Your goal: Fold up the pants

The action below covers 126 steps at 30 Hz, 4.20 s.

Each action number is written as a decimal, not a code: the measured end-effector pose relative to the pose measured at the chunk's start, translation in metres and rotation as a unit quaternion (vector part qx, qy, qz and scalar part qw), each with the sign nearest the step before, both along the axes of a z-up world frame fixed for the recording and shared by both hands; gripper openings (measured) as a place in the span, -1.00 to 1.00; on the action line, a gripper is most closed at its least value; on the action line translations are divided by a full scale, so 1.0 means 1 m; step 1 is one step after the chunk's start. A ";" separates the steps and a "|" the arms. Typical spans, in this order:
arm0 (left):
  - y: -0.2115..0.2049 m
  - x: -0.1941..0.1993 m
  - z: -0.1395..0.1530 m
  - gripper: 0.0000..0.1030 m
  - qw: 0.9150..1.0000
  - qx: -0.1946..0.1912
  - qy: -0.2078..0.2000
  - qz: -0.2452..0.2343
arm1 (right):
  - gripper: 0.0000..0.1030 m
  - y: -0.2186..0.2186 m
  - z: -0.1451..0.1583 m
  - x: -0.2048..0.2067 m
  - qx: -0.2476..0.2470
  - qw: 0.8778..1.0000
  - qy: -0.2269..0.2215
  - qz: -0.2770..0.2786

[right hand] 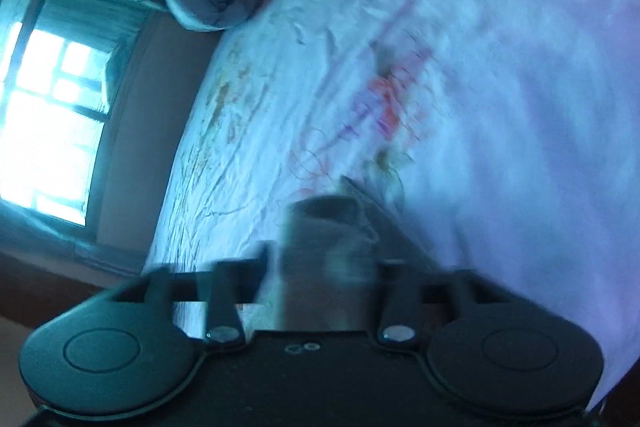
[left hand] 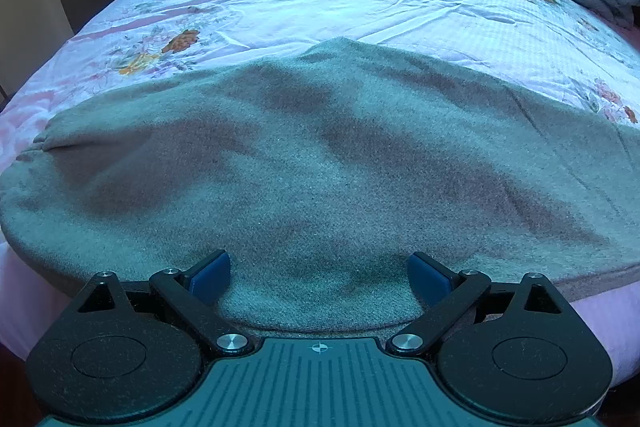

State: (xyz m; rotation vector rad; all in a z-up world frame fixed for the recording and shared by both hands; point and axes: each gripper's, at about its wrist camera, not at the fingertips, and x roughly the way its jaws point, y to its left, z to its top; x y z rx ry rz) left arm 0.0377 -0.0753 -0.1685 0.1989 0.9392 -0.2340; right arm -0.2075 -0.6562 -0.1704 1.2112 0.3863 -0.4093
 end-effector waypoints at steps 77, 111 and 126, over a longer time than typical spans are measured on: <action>-0.183 -0.054 0.005 0.72 0.981 -0.005 0.020 -0.193 | -0.83 0.066 0.004 -0.029 -0.071 0.988 0.118 -0.074; 0.051 0.013 0.033 0.59 0.996 -0.053 -0.023 0.073 | -0.91 0.400 0.062 0.187 -0.305 0.865 0.010 0.399; 0.067 0.017 0.029 0.59 0.992 -0.084 -0.015 0.092 | 0.18 0.423 0.074 0.187 -0.378 0.826 0.039 0.415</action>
